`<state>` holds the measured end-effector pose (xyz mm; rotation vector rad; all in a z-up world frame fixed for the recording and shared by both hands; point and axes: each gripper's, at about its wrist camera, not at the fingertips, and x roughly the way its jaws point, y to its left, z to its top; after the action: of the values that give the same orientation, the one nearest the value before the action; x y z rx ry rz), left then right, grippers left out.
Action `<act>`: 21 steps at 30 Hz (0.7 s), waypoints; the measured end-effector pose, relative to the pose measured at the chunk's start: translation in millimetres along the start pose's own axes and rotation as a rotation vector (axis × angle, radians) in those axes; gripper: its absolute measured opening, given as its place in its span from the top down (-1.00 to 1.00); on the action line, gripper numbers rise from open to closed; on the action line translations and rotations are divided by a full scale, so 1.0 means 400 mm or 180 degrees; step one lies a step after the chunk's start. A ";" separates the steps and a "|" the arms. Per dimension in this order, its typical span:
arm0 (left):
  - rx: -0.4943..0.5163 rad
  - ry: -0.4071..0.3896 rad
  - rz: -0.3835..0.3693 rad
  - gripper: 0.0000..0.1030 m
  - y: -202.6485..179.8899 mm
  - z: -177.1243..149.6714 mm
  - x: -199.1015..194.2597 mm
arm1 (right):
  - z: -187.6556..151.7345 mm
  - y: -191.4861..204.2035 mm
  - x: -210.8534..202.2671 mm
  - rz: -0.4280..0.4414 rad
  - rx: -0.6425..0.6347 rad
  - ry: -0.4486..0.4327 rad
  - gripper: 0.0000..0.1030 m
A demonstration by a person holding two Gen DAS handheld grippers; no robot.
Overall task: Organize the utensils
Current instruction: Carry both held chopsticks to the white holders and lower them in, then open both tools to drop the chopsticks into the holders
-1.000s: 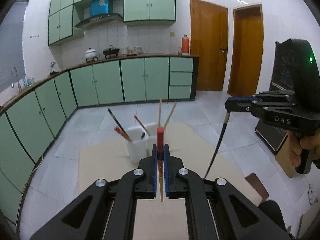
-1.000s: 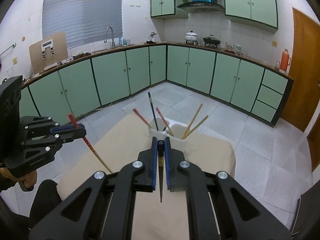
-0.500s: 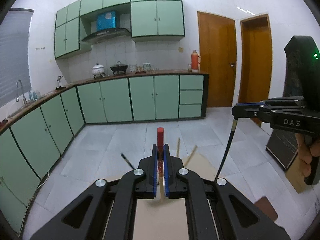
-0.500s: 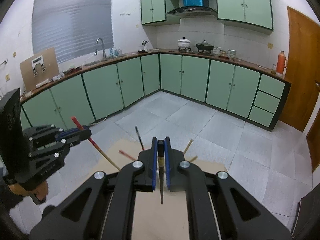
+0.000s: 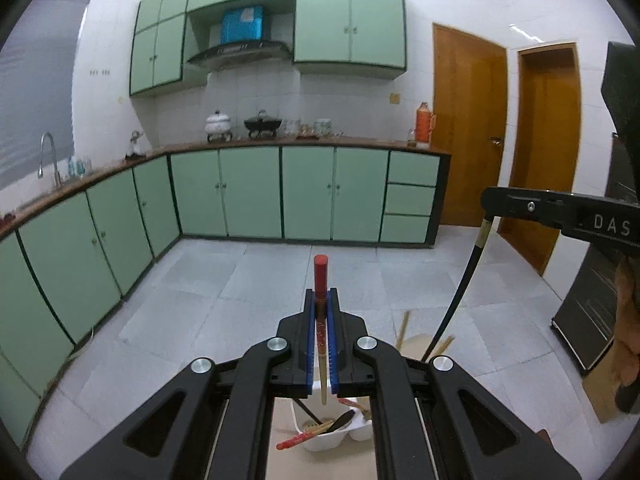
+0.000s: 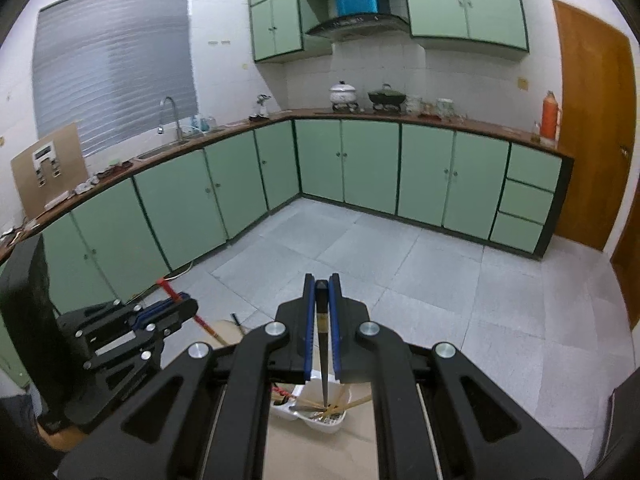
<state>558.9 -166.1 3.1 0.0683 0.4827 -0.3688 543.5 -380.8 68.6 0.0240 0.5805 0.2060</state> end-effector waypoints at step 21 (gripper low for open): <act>-0.0320 0.0420 -0.0008 0.78 0.078 -0.128 0.189 | -0.175 -0.068 0.232 -0.0035 0.0360 0.0452 0.61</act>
<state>609.8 -154.3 -77.9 -0.0055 0.6310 -0.3432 585.9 -391.3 -42.3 0.1164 0.7333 0.1646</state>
